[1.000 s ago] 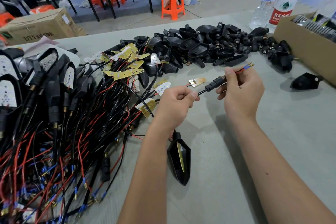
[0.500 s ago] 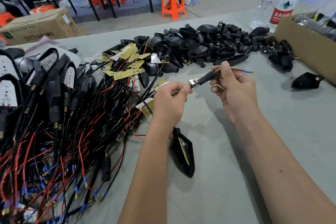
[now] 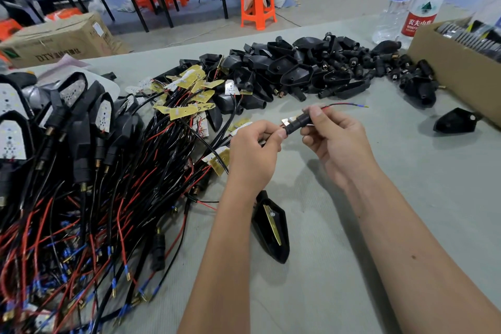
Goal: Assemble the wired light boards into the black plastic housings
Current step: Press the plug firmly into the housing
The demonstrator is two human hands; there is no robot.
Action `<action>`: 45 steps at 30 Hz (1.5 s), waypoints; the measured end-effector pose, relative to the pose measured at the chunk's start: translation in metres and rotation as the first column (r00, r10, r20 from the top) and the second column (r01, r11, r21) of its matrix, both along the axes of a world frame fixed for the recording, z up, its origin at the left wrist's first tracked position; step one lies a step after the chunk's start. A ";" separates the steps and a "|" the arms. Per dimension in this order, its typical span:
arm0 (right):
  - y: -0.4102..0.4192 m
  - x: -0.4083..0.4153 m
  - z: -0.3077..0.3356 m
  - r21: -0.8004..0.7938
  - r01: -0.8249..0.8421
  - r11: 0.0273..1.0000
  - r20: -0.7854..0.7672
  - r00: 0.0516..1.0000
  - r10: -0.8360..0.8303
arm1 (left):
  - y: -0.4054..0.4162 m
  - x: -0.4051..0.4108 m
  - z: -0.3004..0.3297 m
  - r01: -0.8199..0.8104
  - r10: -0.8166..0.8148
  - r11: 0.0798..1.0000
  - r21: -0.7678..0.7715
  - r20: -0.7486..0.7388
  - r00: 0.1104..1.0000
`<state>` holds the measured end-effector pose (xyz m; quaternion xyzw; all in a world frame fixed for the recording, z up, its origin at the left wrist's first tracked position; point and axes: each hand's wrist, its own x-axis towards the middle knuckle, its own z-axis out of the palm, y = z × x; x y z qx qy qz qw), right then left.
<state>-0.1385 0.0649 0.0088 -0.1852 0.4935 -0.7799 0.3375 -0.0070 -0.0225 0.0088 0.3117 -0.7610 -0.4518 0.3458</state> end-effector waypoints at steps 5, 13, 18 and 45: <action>0.000 0.001 0.001 0.069 0.081 0.994 -0.103 0.992 -0.074 | 0.004 0.002 0.002 0.078 -0.078 0.970 0.230 -0.010 0.997; 0.002 -0.003 -0.001 0.097 0.356 0.929 -0.300 0.901 -0.314 | 0.006 0.002 0.006 0.178 -0.194 0.948 0.266 0.035 0.980; 0.000 -0.005 -0.004 0.068 0.394 0.917 -0.299 0.885 -0.358 | 0.006 0.005 0.007 0.180 -0.201 0.905 0.385 0.015 0.980; 0.005 -0.014 0.001 -0.008 0.377 0.926 -0.066 0.924 -0.376 | -0.011 0.030 0.013 0.297 -0.297 0.746 0.596 -0.101 0.949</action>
